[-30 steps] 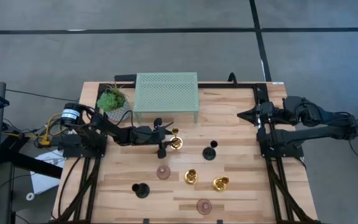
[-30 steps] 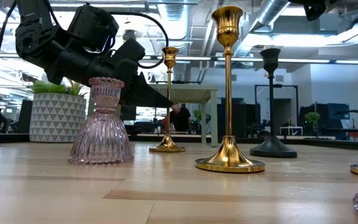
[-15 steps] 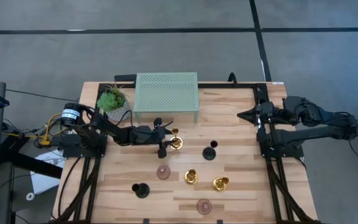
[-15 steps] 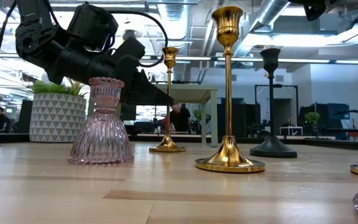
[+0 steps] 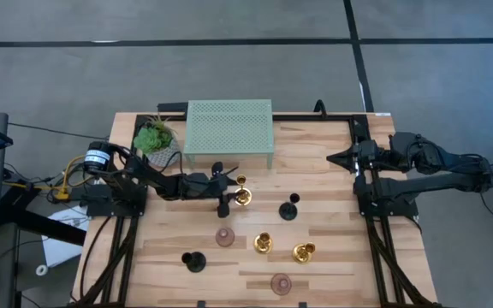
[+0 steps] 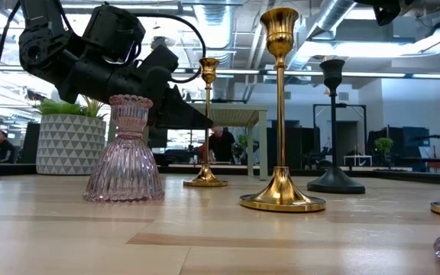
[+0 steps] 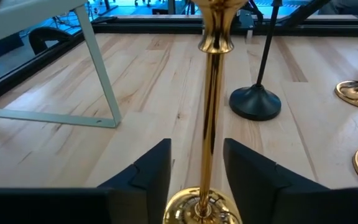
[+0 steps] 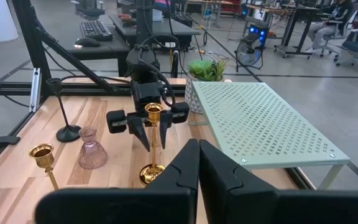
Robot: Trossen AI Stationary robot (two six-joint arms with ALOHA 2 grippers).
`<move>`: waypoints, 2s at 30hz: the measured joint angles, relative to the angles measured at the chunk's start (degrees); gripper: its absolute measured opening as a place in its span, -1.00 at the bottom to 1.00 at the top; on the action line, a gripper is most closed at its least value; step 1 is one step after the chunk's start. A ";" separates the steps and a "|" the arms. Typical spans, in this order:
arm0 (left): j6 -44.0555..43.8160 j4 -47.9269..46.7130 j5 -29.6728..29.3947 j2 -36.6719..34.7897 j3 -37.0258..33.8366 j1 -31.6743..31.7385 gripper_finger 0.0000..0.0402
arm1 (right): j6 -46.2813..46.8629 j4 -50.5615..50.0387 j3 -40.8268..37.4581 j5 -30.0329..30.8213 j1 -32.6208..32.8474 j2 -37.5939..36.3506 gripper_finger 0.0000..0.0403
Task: Pick & Place candle stick holders
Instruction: Put the top golden candle holder on the shelf
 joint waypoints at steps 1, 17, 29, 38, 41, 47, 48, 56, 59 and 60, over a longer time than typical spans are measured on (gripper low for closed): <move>-0.13 0.00 0.00 0.00 0.00 0.00 -0.33 | 0.00 -0.01 0.00 0.00 -0.01 0.00 -1.00; -0.20 0.02 0.09 -0.02 0.00 -0.02 -0.85 | 0.02 0.00 0.00 0.00 -0.01 0.00 -1.00; -0.15 -0.20 -0.71 -0.46 -0.02 -0.12 -0.88 | 0.07 -0.02 0.02 0.00 0.01 0.00 -1.00; -0.15 -5.77 -1.89 -8.90 -0.02 -1.58 -0.92 | 0.07 -0.02 0.02 -0.02 -0.01 0.00 -1.00; -0.13 -10.32 -5.90 -14.04 -0.02 -2.77 -0.94 | 0.07 -0.02 0.02 0.00 0.01 0.00 -1.00; -0.11 -18.03 -9.52 -25.63 -0.02 -3.43 -0.93 | 0.07 -0.02 0.02 -0.01 0.01 0.02 -1.00; -0.15 -19.15 -10.01 -27.32 -0.02 -3.41 -0.94 | 0.07 -0.03 0.02 -0.02 0.00 0.02 -1.00; -0.13 -20.81 -14.62 -33.50 -0.02 -3.41 -0.92 | 0.07 -0.04 0.02 -0.01 -0.01 0.02 -1.00; -0.12 -21.06 -14.64 -33.88 -0.02 -3.43 -0.94 | 0.07 -0.04 0.02 -0.02 -0.01 0.02 -1.00; -0.03 -21.03 -14.64 -33.90 -0.02 -3.41 -0.94 | 0.07 -0.04 0.02 0.00 -0.01 0.02 -1.00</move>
